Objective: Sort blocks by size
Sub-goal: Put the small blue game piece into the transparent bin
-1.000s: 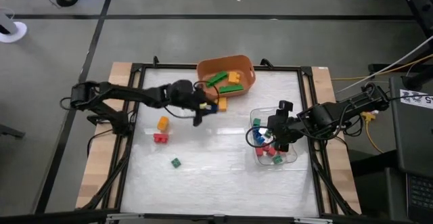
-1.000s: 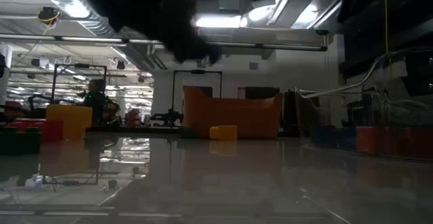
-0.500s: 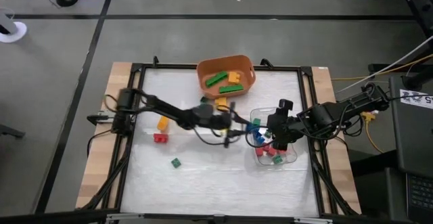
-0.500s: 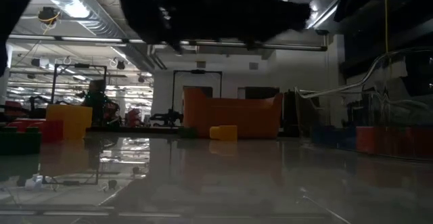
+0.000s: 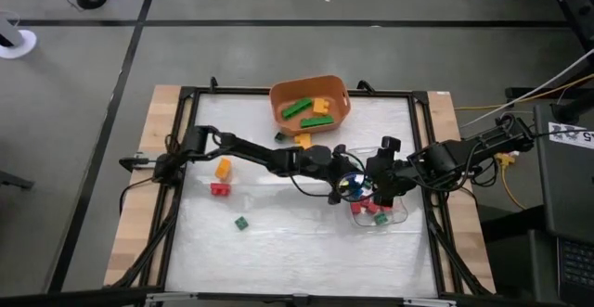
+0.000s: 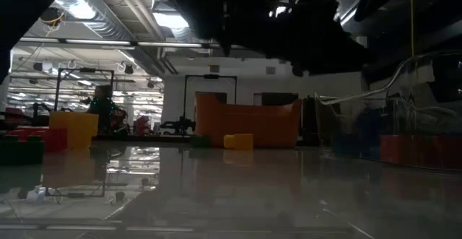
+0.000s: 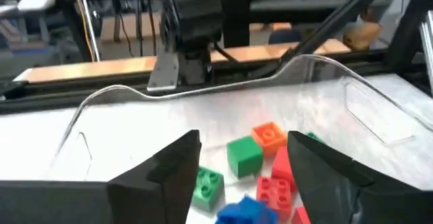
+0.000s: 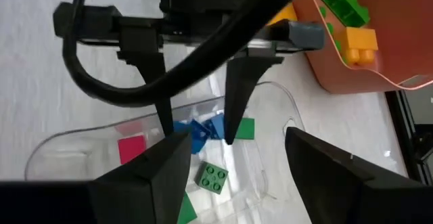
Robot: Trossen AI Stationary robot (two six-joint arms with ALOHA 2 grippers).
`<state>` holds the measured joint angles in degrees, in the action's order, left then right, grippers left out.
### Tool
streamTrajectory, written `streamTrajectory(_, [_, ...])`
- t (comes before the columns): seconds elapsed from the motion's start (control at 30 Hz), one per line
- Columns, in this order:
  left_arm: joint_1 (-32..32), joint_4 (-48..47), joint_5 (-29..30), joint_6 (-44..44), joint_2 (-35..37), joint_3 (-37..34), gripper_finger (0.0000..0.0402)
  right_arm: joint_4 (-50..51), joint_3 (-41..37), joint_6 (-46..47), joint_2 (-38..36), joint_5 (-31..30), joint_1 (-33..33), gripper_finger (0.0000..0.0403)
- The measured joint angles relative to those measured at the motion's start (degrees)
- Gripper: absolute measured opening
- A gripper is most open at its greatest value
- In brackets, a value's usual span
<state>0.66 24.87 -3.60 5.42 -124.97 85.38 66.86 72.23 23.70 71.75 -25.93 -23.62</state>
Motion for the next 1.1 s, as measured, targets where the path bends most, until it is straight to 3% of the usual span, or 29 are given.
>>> streamTrajectory(0.17, [-1.07, -12.67, -0.07, 2.77, 6.17, 0.5, 0.022, -4.68, 0.0, 0.01, 0.0, -0.63, 0.0, 0.0239])
streamTrajectory(0.4, [-6.99, -31.99, -0.2, -2.42, 16.07, -1.88, 0.0209, -13.44, 0.0, -0.02, 0.5, -0.96, 0.14, 0.0239])
streamTrajectory(0.67, [-14.41, -34.12, -0.19, -9.42, 29.54, -19.62, 0.0207, -15.39, -2.35, -1.67, 1.97, 1.37, 5.72, 0.0239])
streamTrajectory(0.8, [-15.77, -37.11, -0.1, -15.66, 35.21, -27.44, 0.0208, -16.22, -4.79, -3.36, 2.1, 4.51, 9.64, 0.0239])
streamTrajectory(0.9, [-15.82, -37.56, 0.34, -15.71, 37.84, -31.26, 0.0209, -16.43, -5.87, -4.68, 2.12, 4.97, 12.1, 0.0239])
streamTrajectory(1.1, [-15.82, -37.8, 11.27, -18.93, 38.25, -35.53, 0.0209, -17.74, -6.78, -7.34, 2.12, 5.25, 15.58, 0.0239])
